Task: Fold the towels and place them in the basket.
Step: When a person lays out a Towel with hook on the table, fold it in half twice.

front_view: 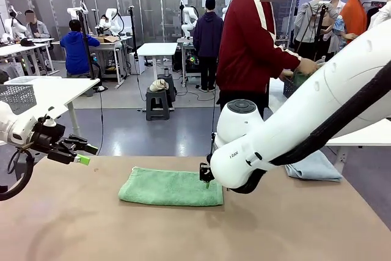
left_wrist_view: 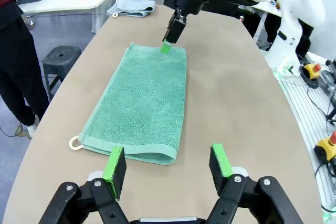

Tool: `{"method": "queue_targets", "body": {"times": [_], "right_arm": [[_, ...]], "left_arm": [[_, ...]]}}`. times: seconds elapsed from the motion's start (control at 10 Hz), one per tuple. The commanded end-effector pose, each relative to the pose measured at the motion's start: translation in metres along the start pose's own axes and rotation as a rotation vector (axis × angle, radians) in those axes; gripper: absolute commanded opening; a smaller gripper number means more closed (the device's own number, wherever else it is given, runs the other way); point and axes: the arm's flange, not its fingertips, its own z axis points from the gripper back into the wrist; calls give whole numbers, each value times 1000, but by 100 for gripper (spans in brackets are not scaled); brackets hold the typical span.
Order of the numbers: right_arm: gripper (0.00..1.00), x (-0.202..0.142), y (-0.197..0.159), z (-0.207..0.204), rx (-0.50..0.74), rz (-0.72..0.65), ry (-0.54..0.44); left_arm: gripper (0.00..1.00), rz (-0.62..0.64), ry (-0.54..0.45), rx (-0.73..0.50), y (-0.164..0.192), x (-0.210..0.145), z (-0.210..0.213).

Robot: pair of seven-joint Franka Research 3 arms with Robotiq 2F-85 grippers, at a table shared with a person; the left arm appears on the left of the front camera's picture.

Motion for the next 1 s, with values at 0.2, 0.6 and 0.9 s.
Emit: {"method": "queue_targets", "body": {"times": [0.2, 0.6, 0.9], "right_arm": [[73, 15, 17, -20, -55, -57, -19], [73, 21, 19, -31, -67, -65, -14], [73, 23, 17, -37, -82, -66, -8]], "left_arm": [[81, -9, -1, -16, 3, 1, 1], [81, -9, -1, -16, 3, 1, 1], [81, -9, -1, -16, 3, 1, 1]]}}
